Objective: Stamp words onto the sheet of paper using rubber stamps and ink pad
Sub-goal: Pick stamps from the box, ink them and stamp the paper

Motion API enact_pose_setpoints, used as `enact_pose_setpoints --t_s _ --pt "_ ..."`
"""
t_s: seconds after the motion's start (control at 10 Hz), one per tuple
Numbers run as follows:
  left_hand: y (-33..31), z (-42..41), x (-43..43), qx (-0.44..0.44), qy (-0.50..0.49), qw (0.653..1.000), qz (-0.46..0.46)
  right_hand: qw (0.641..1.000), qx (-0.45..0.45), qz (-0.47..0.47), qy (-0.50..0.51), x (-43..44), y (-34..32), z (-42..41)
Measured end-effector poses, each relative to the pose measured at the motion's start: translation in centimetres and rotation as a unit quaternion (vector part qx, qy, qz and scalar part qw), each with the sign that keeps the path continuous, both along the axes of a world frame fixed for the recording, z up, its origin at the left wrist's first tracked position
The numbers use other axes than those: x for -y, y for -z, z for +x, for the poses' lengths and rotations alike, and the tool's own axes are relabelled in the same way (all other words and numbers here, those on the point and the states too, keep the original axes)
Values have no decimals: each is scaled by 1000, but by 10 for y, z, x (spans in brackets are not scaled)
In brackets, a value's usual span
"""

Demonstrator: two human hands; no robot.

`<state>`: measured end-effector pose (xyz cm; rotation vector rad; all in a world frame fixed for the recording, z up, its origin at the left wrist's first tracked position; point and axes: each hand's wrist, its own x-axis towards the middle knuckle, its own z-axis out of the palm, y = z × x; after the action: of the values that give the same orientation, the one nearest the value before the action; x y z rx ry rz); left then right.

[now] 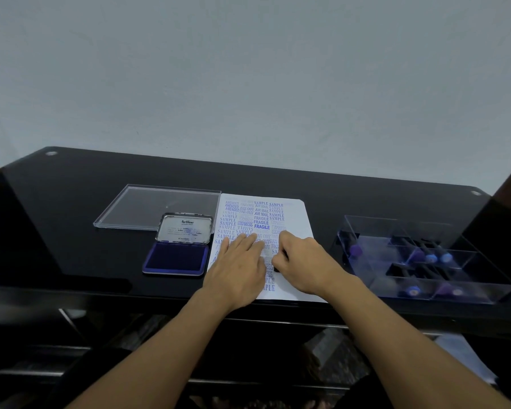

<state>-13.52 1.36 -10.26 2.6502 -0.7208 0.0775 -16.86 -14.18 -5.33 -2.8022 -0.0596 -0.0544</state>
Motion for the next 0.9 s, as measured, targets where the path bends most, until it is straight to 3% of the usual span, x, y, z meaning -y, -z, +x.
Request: enact_pose_setpoints --t_s 0.9 --pt "-5 -1 0 -22 -3 1000 -3 1000 6 4 3 0 1 -2"
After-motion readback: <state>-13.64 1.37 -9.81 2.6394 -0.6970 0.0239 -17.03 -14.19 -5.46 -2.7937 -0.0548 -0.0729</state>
